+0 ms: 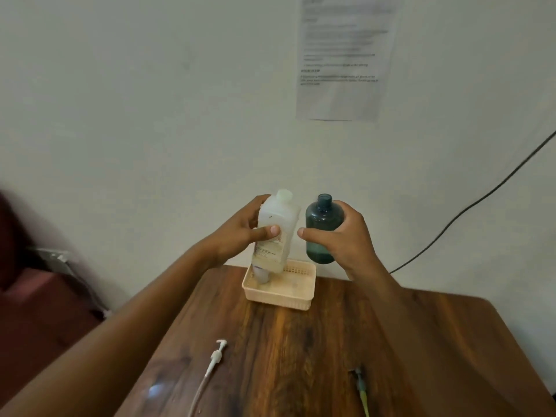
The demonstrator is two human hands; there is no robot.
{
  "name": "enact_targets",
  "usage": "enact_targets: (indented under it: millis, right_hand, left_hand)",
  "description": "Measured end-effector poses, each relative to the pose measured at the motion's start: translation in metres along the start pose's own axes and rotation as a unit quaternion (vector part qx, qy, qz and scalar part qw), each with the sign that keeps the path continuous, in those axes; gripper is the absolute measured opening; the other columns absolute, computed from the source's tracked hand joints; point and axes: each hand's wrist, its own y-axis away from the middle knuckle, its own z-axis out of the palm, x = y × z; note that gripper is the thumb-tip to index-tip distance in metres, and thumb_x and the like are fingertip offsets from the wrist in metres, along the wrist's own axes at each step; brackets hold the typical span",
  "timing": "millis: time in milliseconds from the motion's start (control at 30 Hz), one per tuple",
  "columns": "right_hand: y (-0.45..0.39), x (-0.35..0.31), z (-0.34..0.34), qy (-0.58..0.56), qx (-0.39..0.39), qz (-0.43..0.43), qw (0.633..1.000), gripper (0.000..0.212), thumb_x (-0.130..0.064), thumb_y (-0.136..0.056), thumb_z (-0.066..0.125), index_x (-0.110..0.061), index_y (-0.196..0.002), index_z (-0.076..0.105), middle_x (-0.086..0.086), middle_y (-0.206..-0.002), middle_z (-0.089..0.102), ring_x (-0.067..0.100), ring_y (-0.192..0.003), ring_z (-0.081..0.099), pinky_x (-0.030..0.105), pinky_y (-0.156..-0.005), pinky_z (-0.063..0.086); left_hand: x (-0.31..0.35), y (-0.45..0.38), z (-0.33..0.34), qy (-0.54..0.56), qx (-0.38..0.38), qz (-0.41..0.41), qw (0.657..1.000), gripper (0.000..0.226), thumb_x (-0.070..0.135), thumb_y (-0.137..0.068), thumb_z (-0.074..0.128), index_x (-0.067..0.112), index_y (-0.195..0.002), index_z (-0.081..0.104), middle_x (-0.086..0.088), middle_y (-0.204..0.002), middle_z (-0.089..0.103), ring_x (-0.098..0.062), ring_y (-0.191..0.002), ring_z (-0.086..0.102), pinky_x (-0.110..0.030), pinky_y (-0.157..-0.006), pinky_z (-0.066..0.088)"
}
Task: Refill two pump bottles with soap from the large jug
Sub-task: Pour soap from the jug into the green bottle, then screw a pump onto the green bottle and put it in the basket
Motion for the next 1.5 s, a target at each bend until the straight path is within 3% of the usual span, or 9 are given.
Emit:
enact_targets:
  millis: [133, 300, 467, 667, 733, 800, 900, 1167, 1500]
  right_hand:
    - [0.015, 0.031, 0.030, 0.022, -0.021, 0.015, 0.999, 0.064, -0.030, -0.060, 0.094, -0.026, -0.115, 0.061, -0.010, -0.107, 0.066, 0.012, -0.100, 0.063, 0.033, -0.085, 0.058]
    - [0.042, 0.070, 0.070, 0.033, -0.063, 0.060, 0.996, 0.067, -0.032, -0.062, 0.094, -0.028, -0.117, 0.057, -0.011, -0.114, 0.063, 0.013, -0.107, 0.059, 0.028, -0.084, 0.056]
    - [0.066, 0.098, 0.100, 0.014, -0.074, 0.086, 0.993, 0.073, -0.028, -0.063, 0.094, -0.028, -0.124, 0.055, -0.010, -0.123, 0.060, 0.013, -0.115, 0.057, 0.033, -0.095, 0.055]
    - [0.077, 0.120, 0.125, 0.009, -0.089, 0.094, 0.992, 0.071, -0.032, -0.062, 0.094, -0.032, -0.122, 0.055, -0.016, -0.125, 0.058, 0.010, -0.118, 0.055, 0.025, -0.093, 0.054]
    - [0.077, 0.124, 0.131, 0.017, -0.088, 0.093, 0.992, 0.072, -0.034, -0.061, 0.094, -0.033, -0.122, 0.055, -0.016, -0.125, 0.057, 0.010, -0.117, 0.055, 0.020, -0.090, 0.052]
    - [0.078, 0.127, 0.137, 0.021, -0.088, 0.093, 0.992, 0.073, -0.033, -0.062, 0.094, -0.032, -0.123, 0.054, -0.016, -0.126, 0.056, 0.009, -0.116, 0.053, 0.013, -0.085, 0.049]
    - [0.079, 0.133, 0.144, 0.017, -0.085, 0.100, 0.991, 0.071, -0.029, -0.062, 0.094, -0.033, -0.122, 0.055, -0.018, -0.120, 0.057, 0.006, -0.110, 0.055, 0.008, -0.077, 0.049]
    - [0.079, 0.148, 0.155, 0.029, -0.073, 0.100, 0.992, 0.070, -0.026, -0.064, 0.093, -0.027, -0.123, 0.056, -0.013, -0.118, 0.060, 0.008, -0.109, 0.057, 0.016, -0.083, 0.054]
    - [0.073, 0.158, 0.129, 0.016, -0.053, 0.103, 0.993, 0.067, -0.023, -0.064, 0.093, -0.025, -0.120, 0.057, -0.010, -0.117, 0.060, 0.004, -0.108, 0.056, 0.001, -0.073, 0.046]
  left_hand:
    - [-0.050, 0.028, 0.011, 0.011, 0.006, -0.065, 0.998, 0.064, 0.024, -0.095, 0.072, 0.026, -0.149, 0.038, 0.001, -0.134, 0.058, -0.020, -0.122, 0.064, -0.038, -0.095, 0.060]
    - [-0.108, 0.060, 0.019, 0.016, 0.020, -0.133, 0.991, 0.055, 0.002, -0.096, 0.068, 0.019, -0.140, 0.040, 0.007, -0.111, 0.062, 0.013, -0.093, 0.067, -0.009, -0.073, 0.054]
    - [-0.164, 0.090, 0.022, 0.004, -0.002, -0.195, 0.981, 0.065, -0.003, -0.091, 0.070, 0.016, -0.145, 0.040, -0.002, -0.134, 0.056, -0.011, -0.119, 0.060, -0.016, -0.082, 0.057]
    - [-0.214, 0.120, 0.038, -0.058, 0.012, -0.232, 0.971, 0.069, 0.008, -0.091, 0.075, 0.007, -0.151, 0.043, -0.008, -0.143, 0.055, -0.022, -0.130, 0.055, 0.009, -0.077, 0.035]
    - [-0.245, 0.131, 0.048, -0.024, 0.003, -0.277, 0.960, 0.067, 0.004, -0.090, 0.075, 0.012, -0.148, 0.043, -0.004, -0.144, 0.055, -0.021, -0.133, 0.053, -0.001, -0.088, 0.045]
    - [-0.272, 0.142, 0.057, -0.007, 0.007, -0.292, 0.956, 0.066, -0.001, -0.086, 0.076, 0.018, -0.141, 0.044, -0.002, -0.137, 0.058, -0.022, -0.133, 0.055, -0.033, -0.108, 0.051]
    - [-0.309, 0.153, 0.068, 0.000, 0.016, -0.281, 0.960, 0.068, 0.001, -0.079, 0.079, 0.022, -0.134, 0.046, -0.004, -0.132, 0.061, -0.021, -0.129, 0.058, -0.053, -0.110, 0.048]
    - [-0.346, 0.162, 0.079, 0.018, 0.011, -0.288, 0.957, 0.076, 0.001, -0.077, 0.079, 0.020, -0.141, 0.042, -0.007, -0.136, 0.057, -0.019, -0.128, 0.058, -0.054, -0.109, 0.050]
    - [-0.325, 0.144, 0.074, -0.010, -0.032, -0.294, 0.955, 0.105, 0.032, -0.062, 0.095, 0.032, -0.144, 0.030, 0.007, -0.134, 0.052, -0.018, -0.129, 0.054, -0.050, -0.105, 0.052]
